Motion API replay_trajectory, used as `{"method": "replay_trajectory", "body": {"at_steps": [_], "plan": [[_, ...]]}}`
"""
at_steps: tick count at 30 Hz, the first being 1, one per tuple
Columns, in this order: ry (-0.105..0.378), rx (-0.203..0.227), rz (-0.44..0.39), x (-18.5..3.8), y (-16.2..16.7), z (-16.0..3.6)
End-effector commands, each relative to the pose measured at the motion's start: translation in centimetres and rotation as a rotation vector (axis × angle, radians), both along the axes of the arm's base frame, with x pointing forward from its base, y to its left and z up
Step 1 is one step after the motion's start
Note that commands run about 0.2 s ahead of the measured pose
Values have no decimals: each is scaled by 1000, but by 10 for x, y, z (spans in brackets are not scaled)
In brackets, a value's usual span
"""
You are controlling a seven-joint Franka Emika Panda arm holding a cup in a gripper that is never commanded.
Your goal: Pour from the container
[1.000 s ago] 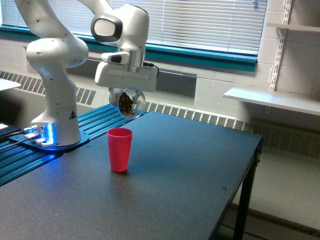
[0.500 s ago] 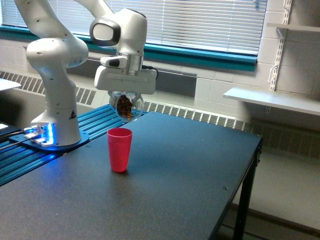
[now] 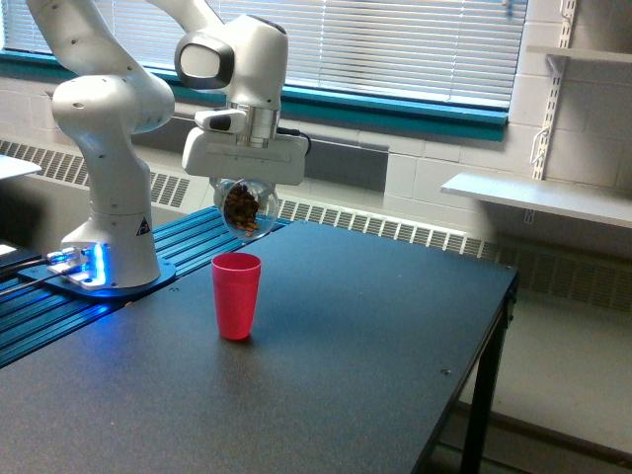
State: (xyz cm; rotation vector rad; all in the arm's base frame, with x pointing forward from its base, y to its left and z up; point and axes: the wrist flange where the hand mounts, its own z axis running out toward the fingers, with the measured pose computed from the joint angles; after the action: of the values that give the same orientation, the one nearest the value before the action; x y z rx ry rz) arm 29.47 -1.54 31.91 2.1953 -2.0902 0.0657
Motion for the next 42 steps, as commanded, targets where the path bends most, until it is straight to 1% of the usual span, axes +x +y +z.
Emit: {"method": "replay_trajectory", "body": {"at_steps": [1, 9, 15, 18, 20, 27, 33, 42], "plan": [[53, 15, -22, -13, 2, -14], [60, 32, -29, -12, 2, -17], [96, 50, -33, -15, 3, -23], [105, 56, -28, -16, 4, -25], [116, 57, -28, -17, 4, -26], [128, 60, -30, -17, 3, -30], [159, 60, -31, -20, 1, -34], [189, 57, -19, -23, 0, -38]]}}
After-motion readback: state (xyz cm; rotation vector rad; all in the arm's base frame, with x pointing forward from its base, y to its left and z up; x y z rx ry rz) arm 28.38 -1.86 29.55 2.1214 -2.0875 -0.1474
